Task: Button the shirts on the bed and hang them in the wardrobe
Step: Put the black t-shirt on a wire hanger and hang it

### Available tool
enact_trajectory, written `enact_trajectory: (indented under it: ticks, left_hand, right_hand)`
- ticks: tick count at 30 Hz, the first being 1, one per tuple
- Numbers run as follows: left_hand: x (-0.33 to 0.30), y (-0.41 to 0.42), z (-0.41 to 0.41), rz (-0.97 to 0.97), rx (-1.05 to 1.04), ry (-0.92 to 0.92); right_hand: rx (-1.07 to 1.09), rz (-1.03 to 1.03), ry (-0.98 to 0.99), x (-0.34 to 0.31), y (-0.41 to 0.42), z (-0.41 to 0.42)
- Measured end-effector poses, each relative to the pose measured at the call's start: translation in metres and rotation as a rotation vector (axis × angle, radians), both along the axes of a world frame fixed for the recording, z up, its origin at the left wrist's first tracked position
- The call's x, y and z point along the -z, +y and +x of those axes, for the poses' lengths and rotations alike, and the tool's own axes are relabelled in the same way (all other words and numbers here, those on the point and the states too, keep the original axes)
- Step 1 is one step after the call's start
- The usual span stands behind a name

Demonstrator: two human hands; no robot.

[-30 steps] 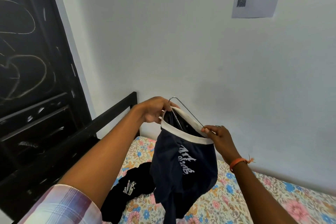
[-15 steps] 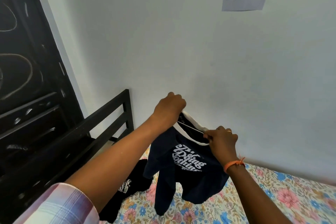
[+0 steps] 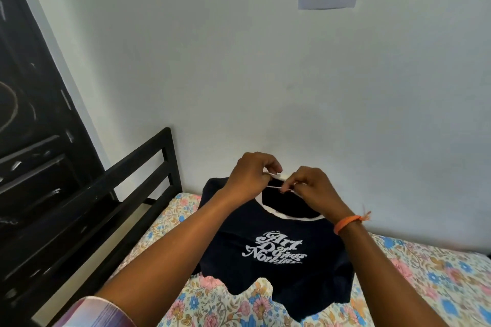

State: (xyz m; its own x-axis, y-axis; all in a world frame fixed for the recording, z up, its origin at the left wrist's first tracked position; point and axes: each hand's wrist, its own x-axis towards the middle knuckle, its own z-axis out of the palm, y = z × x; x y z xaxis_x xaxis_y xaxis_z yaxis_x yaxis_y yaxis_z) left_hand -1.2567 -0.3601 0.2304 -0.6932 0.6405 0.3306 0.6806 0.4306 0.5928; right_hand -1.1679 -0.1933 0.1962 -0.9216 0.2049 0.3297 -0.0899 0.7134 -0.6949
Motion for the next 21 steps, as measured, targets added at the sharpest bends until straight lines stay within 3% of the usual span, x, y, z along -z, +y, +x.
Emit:
enact_trajectory:
  ticks: [3,5,11,15,19,21]
  left_hand:
    - [0.004,0.003,0.005,0.015,-0.042,-0.008]
    - [0.004,0.009,0.011,0.071,-0.035,-0.059]
    - [-0.003,0.02,0.038,0.325,0.071,-0.171]
    - [0.002,0.013,0.027,0.373,0.103,-0.195]
    - [0.012,0.013,0.008,0.182,0.16,-0.142]
    - [0.019,0.012,-0.003,-0.089,0.181,0.097]
  right_hand:
    - [-0.05,-0.396,-0.04,-0.01,0.011,0.009]
    - [-0.077,-0.523,-0.079,-0.01,0.011,0.01]
    - [-0.047,-0.28,-0.099,-0.012,0.004,0.018]
    - [0.053,0.104,-0.15,-0.025,0.017,0.031]
    - [0.225,0.266,-0.087,-0.043,0.021,0.045]
    - [0.273,0.273,-0.062,-0.056,0.025,0.058]
